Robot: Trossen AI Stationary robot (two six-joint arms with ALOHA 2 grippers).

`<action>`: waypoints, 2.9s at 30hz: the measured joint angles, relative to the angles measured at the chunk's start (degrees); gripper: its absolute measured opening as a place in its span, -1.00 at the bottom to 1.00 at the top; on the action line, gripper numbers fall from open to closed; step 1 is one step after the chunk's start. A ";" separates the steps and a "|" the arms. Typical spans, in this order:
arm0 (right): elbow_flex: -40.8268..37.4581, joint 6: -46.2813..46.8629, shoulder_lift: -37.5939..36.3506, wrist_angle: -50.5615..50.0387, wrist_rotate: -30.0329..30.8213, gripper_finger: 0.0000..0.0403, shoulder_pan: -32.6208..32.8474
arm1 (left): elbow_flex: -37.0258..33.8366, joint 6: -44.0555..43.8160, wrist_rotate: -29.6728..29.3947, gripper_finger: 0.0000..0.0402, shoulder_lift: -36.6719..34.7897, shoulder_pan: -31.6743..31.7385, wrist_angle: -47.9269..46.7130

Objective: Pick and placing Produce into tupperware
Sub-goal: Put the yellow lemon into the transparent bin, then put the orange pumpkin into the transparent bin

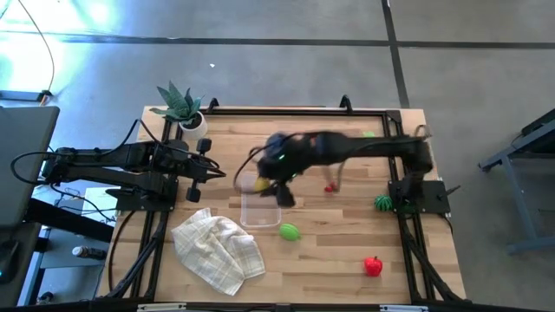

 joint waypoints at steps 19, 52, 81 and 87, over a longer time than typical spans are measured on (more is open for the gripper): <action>-0.07 -1.63 22.38 0.51 4.55 0.01 -1.67 | 0.00 0.01 0.00 -0.99 0.00 0.02 0.02; 0.00 -11.16 23.44 -0.76 13.03 0.03 -1.77 | 0.00 0.01 0.00 -0.99 0.00 0.00 0.00; 14.28 -9.75 23.05 -12.47 13.01 0.33 -1.29 | 0.00 0.01 0.00 -0.99 0.00 0.00 0.00; 23.88 -7.86 23.05 -23.45 12.98 0.33 -1.59 | 0.00 0.01 0.00 -0.99 0.00 0.00 0.00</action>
